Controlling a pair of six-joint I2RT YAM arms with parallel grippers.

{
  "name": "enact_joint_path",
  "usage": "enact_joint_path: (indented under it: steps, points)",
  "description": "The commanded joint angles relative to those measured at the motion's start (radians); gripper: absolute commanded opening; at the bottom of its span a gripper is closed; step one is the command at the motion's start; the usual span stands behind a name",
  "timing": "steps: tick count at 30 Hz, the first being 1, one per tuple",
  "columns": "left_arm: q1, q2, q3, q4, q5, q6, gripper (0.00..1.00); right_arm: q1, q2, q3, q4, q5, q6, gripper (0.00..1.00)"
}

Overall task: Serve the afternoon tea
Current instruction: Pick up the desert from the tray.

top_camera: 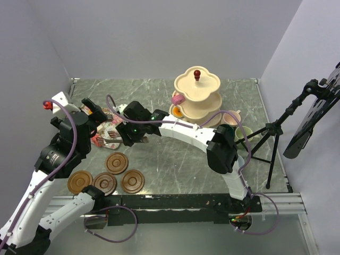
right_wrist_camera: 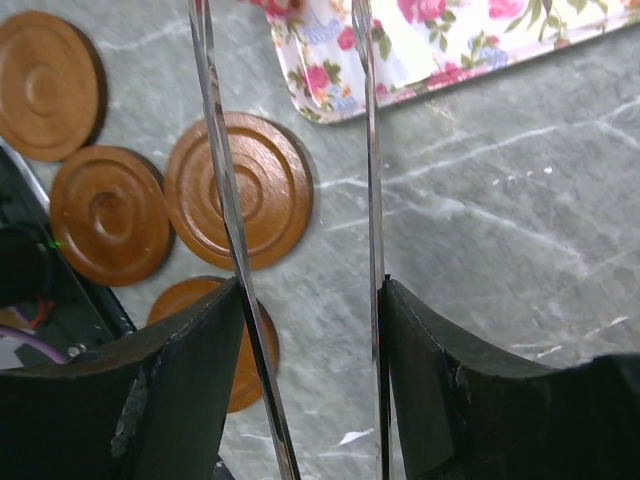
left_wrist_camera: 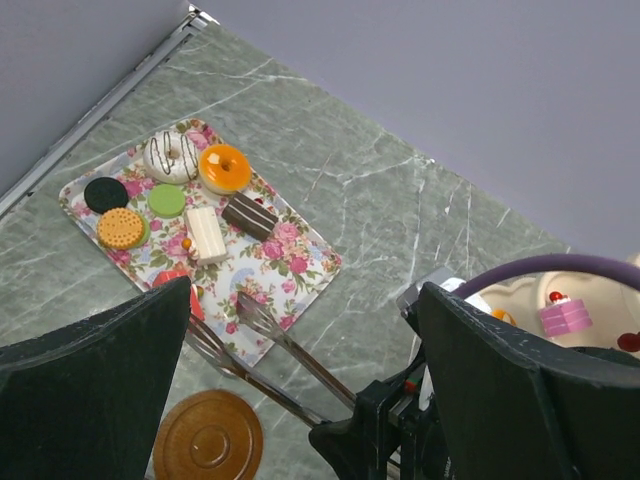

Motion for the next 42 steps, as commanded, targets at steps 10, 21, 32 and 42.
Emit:
enact_joint_path:
  steps: [10, 21, 32, 42]
  points:
    - [-0.021, -0.012, 0.000, 0.019, -0.013, -0.011, 1.00, 0.008, 0.135, 0.206, -0.053, -0.026, 0.019, 0.61]
    - [-0.021, -0.015, 0.000, 0.011, -0.019, -0.017, 1.00, 0.035, 0.148, 0.246, -0.082, 0.000, -0.024, 0.57]
    - [-0.024, -0.015, -0.001, 0.008, -0.016, -0.018, 1.00, 0.046, 0.161, 0.266, -0.096, 0.014, -0.039, 0.42]
    - [-0.026, -0.013, 0.006, 0.008, -0.023, -0.018, 1.00, 0.045, 0.041, 0.192, -0.065, 0.121, -0.059, 0.26]
